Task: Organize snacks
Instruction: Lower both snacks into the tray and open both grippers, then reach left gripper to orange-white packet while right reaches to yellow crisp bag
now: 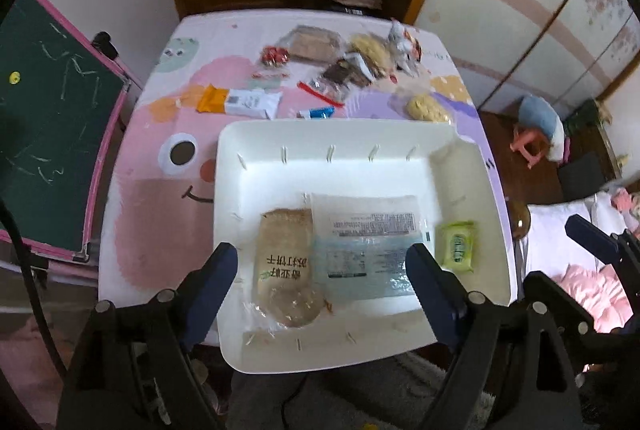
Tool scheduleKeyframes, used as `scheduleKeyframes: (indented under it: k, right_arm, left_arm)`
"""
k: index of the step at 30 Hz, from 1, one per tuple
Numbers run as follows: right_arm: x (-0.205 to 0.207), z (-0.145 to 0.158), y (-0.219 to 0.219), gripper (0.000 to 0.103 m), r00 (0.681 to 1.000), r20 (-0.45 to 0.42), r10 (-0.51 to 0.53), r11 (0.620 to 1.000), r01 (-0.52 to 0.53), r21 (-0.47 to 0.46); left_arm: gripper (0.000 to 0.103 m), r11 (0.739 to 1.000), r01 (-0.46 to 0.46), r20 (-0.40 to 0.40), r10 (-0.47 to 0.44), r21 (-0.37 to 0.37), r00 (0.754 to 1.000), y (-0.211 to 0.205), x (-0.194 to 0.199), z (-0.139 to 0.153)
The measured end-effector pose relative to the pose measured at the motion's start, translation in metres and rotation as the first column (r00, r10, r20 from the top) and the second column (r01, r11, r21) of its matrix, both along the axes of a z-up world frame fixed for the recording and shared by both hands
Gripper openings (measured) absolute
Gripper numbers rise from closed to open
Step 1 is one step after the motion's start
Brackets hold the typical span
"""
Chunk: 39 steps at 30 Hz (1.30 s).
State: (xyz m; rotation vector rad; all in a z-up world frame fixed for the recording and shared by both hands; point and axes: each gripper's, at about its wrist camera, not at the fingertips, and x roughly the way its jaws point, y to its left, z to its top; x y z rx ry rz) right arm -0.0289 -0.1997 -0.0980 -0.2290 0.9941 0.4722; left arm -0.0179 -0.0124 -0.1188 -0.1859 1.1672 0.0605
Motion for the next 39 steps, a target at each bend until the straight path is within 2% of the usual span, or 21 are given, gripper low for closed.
scheduleKeyframes:
  k: [5, 9, 13, 21, 27, 32, 39]
  right_arm:
    - [-0.001, 0.008, -0.014, 0.073, 0.999, 0.02, -0.048, 0.998, 0.047, 0.043]
    - [-0.001, 0.012, -0.022, 0.073, 0.997, 0.037, -0.072, 0.995, 0.07, 0.074]
    - [-0.004, 0.018, -0.025, 0.073, 0.995, 0.077, -0.065, 0.994, 0.058, 0.095]
    - [-0.007, 0.029, -0.023, 0.073, 0.987, 0.16, -0.03, 0.997, 0.018, 0.075]
    - [0.0, 0.031, -0.027, 0.074, 0.986, 0.163, -0.031, 0.998, 0.02, 0.067]
    - [0.008, 0.031, -0.027, 0.073, 0.99, 0.139, -0.037, 0.997, 0.028, 0.071]
    - [0.026, 0.033, -0.032, 0.073, 0.986, 0.132, -0.097, 0.993, 0.086, 0.084]
  left_arm:
    - [0.085, 0.999, -0.005, 0.042, 0.003, 0.052, 0.999, -0.007, -0.004, 0.009]
    - [0.085, 0.996, 0.033, 0.079, -0.04, 0.082, 0.996, -0.02, -0.005, 0.018]
    - [0.084, 0.994, 0.065, 0.113, -0.074, 0.084, 0.991, -0.031, -0.005, 0.026]
    - [0.084, 0.99, 0.078, 0.138, -0.095, 0.119, 0.986, -0.042, 0.002, 0.035]
    - [0.084, 0.986, 0.073, 0.135, -0.093, 0.15, 0.986, -0.042, 0.012, 0.042]
    - [0.084, 0.989, 0.046, 0.148, -0.066, 0.139, 0.987, -0.033, 0.019, 0.049]
    - [0.084, 0.986, 0.014, 0.204, -0.049, 0.169, 0.978, -0.015, 0.032, 0.068]
